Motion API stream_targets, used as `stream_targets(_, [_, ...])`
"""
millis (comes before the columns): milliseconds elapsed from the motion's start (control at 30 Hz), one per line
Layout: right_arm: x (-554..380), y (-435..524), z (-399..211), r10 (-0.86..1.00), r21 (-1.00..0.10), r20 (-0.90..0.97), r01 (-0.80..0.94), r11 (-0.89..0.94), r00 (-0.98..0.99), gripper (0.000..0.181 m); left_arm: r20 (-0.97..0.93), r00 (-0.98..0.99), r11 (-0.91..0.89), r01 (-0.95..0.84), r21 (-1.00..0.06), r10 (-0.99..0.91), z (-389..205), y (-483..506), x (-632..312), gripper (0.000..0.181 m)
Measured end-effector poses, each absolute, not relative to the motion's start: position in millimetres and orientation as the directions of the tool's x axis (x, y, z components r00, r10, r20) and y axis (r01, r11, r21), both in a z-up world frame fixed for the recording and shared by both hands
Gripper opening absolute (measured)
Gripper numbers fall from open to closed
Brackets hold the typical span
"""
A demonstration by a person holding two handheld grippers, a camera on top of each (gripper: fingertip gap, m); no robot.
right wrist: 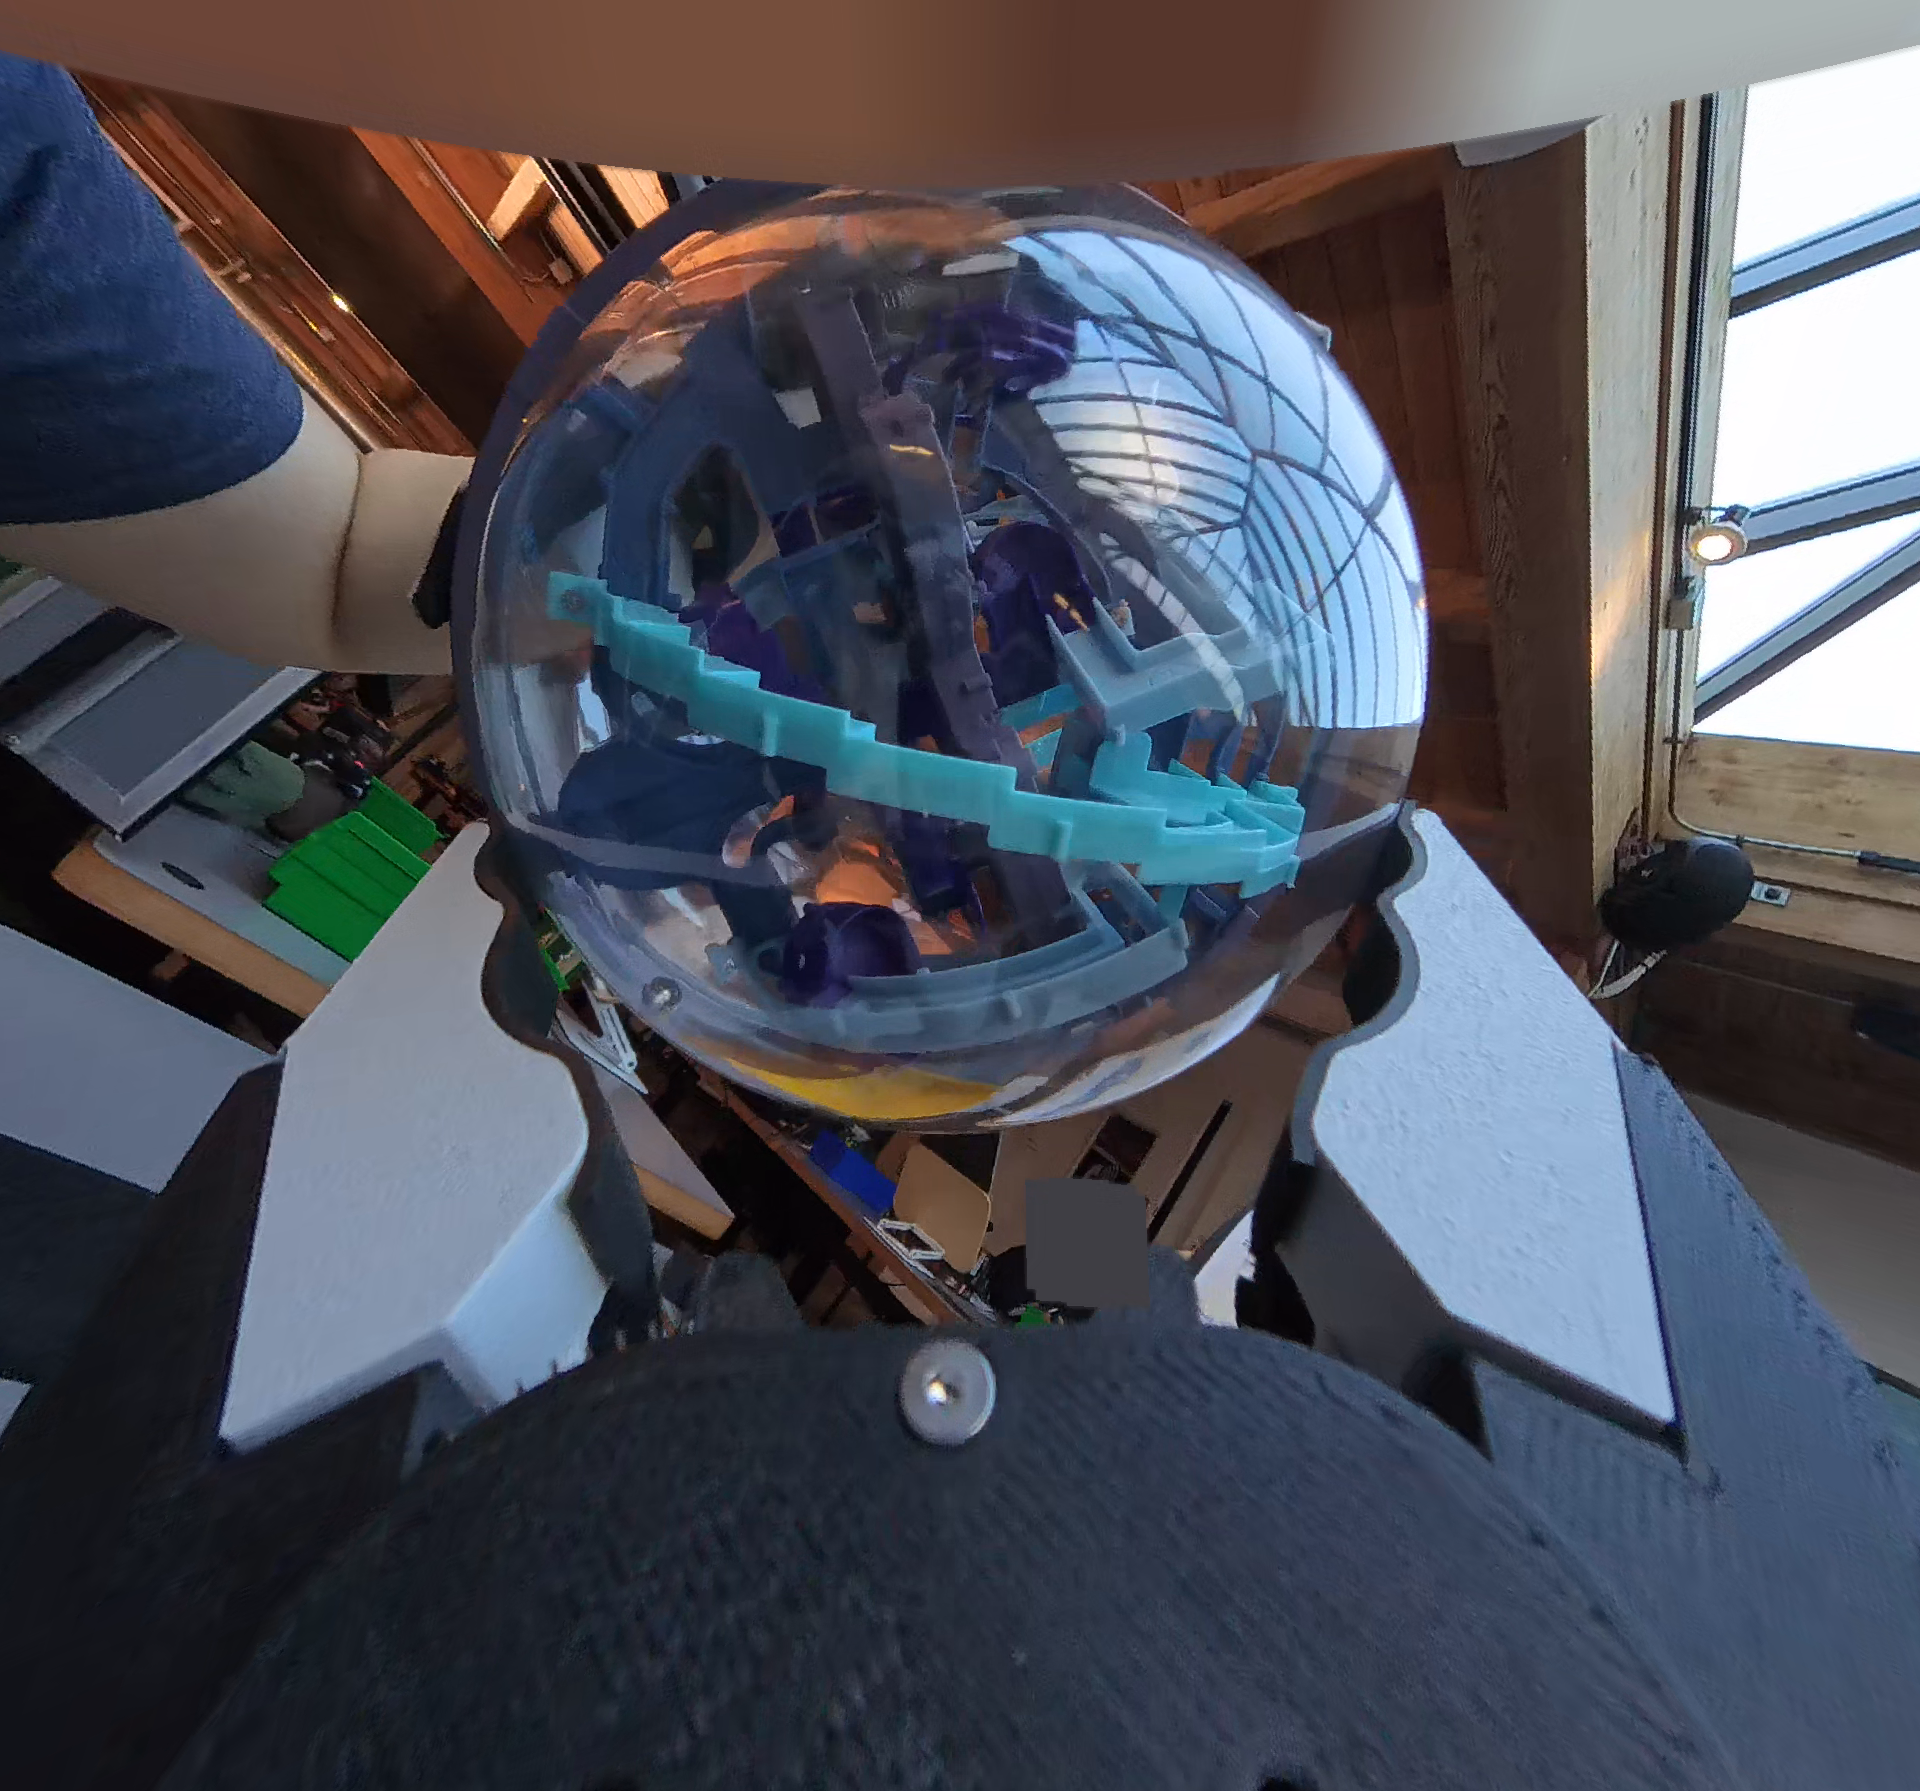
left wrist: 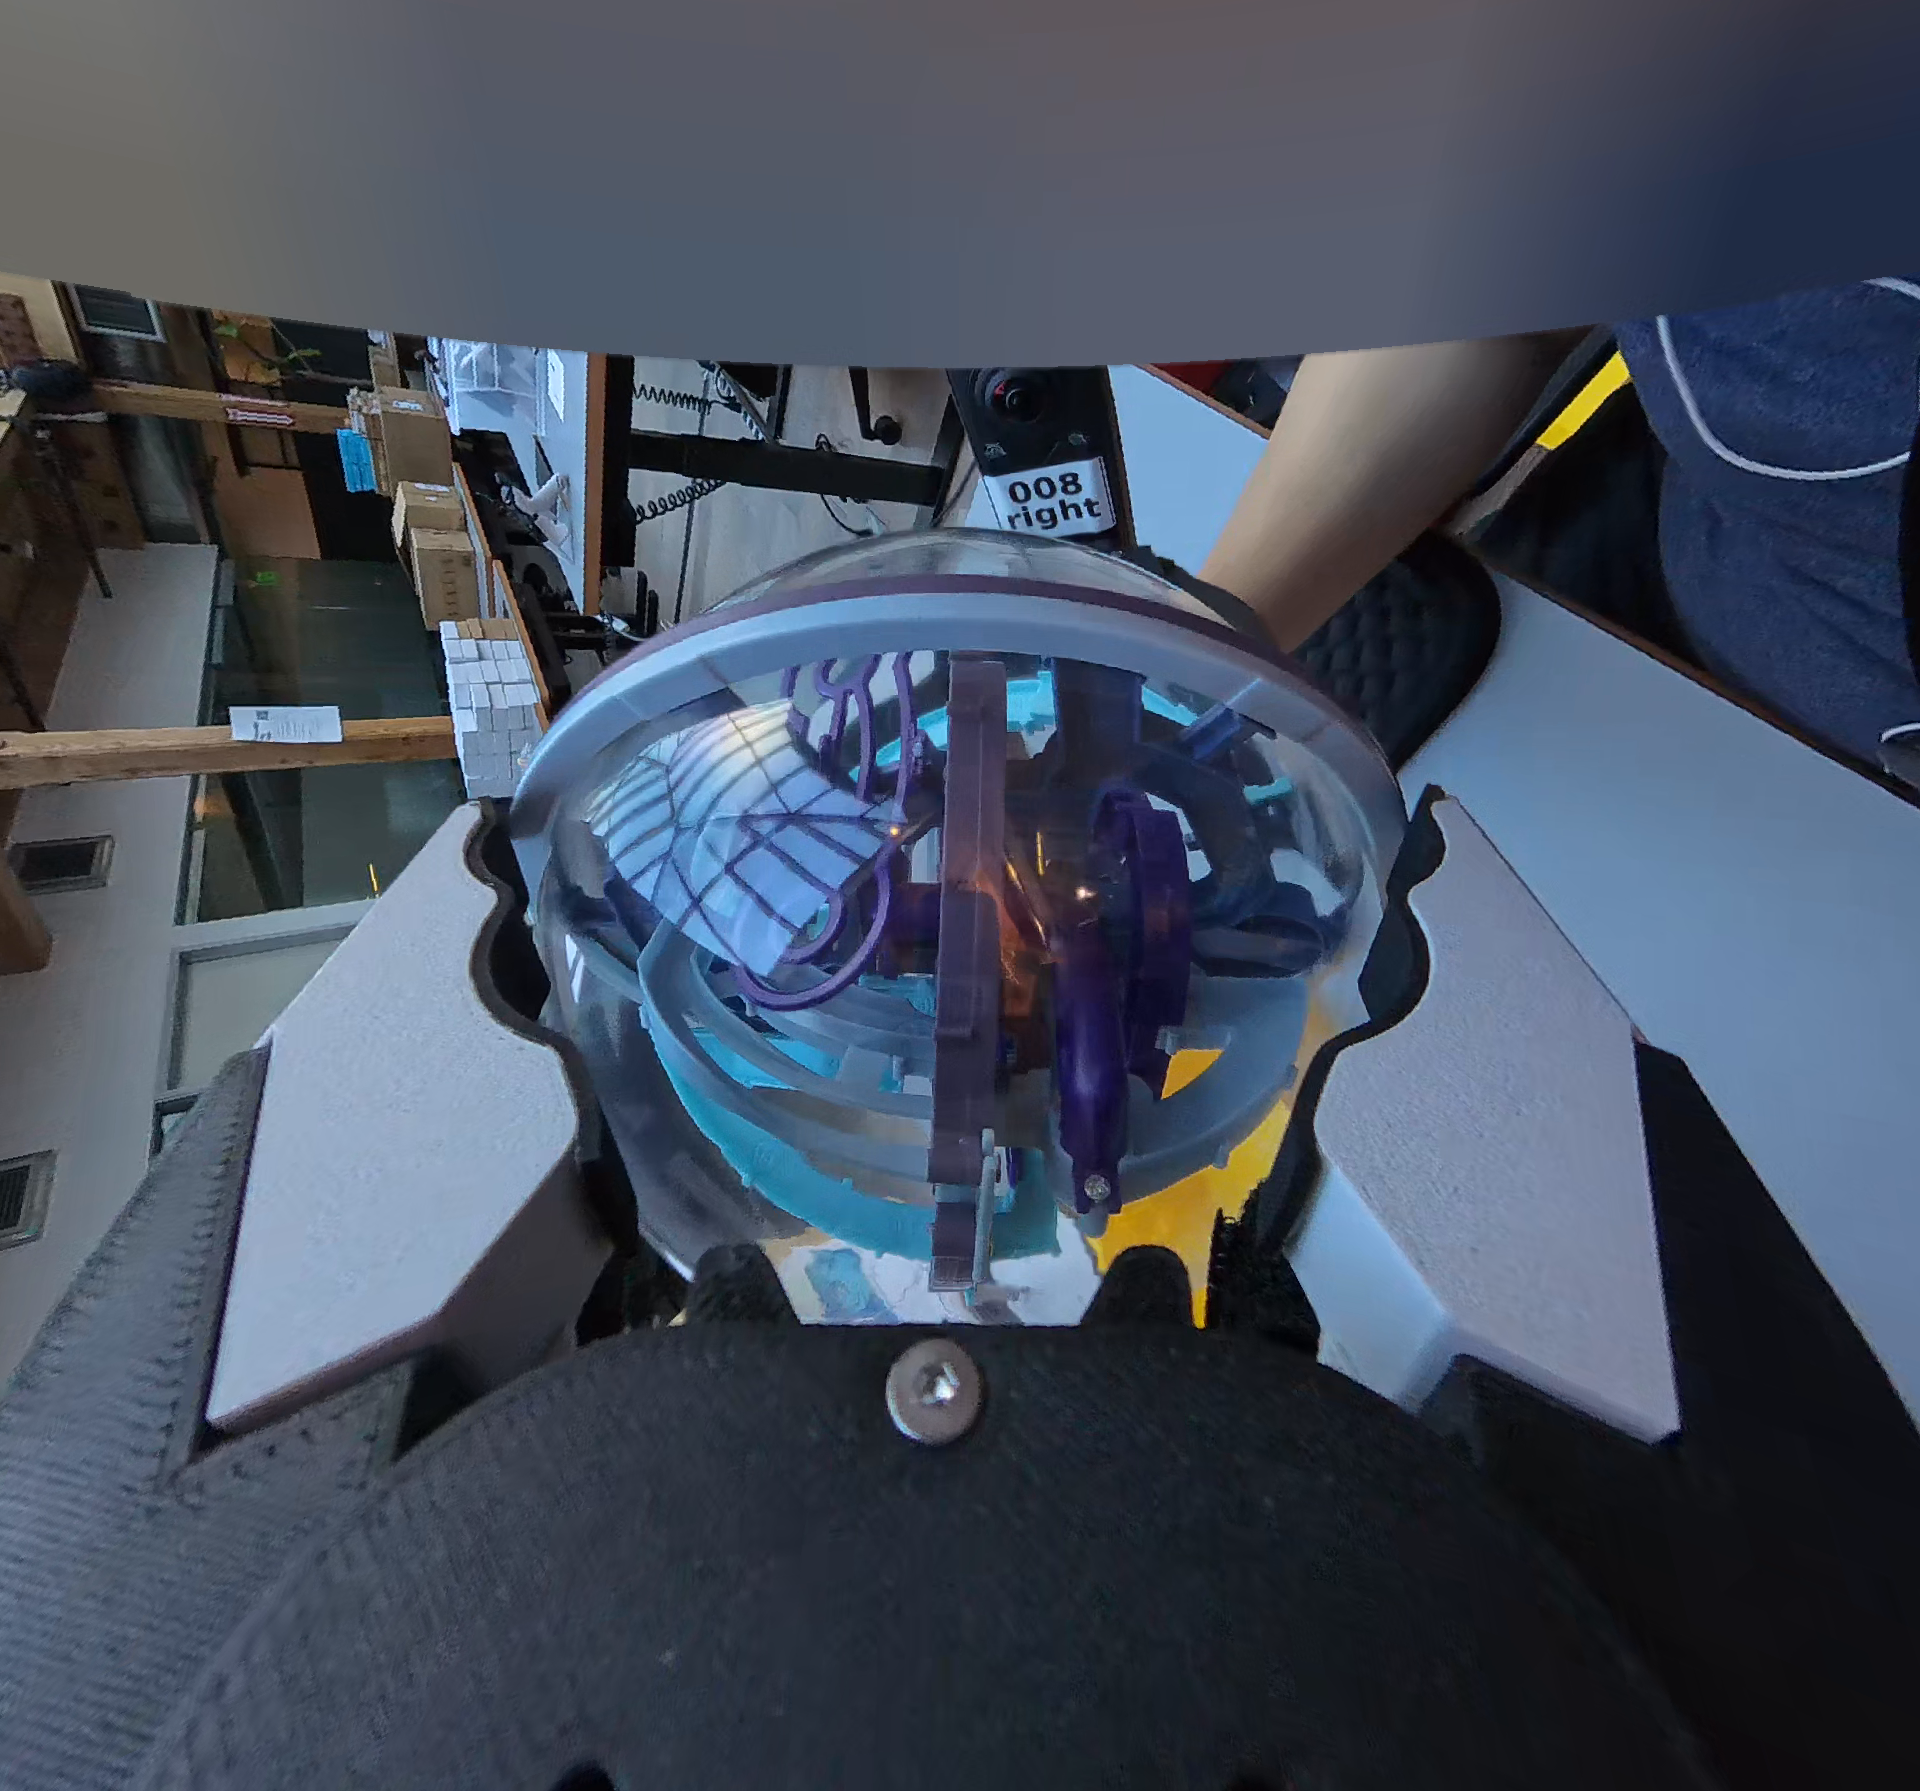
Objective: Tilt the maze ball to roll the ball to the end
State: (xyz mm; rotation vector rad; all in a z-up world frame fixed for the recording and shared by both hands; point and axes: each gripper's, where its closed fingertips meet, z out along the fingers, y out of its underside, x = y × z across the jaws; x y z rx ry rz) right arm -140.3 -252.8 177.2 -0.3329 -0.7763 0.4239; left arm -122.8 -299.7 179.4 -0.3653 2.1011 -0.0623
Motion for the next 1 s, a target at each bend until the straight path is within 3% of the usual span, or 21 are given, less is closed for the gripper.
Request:
stream_targets(67, [-142.4,-249.1,176.7,0.521,-0.457,0.582,-0.279,0.844,0.624,0.155,-0.81,-0.5,0.945,-0.261,-0.196,-0.306,179.2,-297.9,-120.7,0.159])
stream_targets(200, [-150.5,-235.6,165.2,0.711,-0.604,0.475,-0.395,0.692,0.519,0.158,-0.761,-0.464,0.879,-0.374,-0.295,-0.453,171.3,-282.9,-116.7,0.159])
stream_targets(433, [-182.2,-234.2,127.8,0.922,-0.798,0.232,-0.482,0.363,0.31,0.157,-0.586,-0.234,0.625,-0.412,-0.663,-0.776,149.2,-265.3,-147.9,0.159])
stream_targets(567, [-214.3,-233.5,84.4,0.93,-0.889,0.267,-0.308,0.338,0.252,0.157,-0.606,-0.131,0.611,-0.328,-0.721,-0.785,114.7,-264.8,-181.6,0.158])
stream_targets(700, [-237.2,-229.3,21.7,0.943,-0.959,0.274,-0.023,0.283,0.19,0.158,-0.603,-0.052,0.588,-0.301,-0.75,-0.796,65.2,-261.6,-205.7,0.158])
stream_targets(767, [-242.7,-226.3,-10.7,0.945,-0.959,0.278,0.113,0.261,0.172,0.158,-0.598,-0.027,0.578,-0.296,-0.76,-0.801,39.0,-259.4,-212.5,0.158])
stream_targets(1000, [-249.4,-218.4,-73.4,0.978,-0.947,0.157,0.303,0.109,0.139,0.158,-0.476,0.035,0.455,-0.237,-0.858,-0.879,-12.2,-243.9,-225.6,0.158])
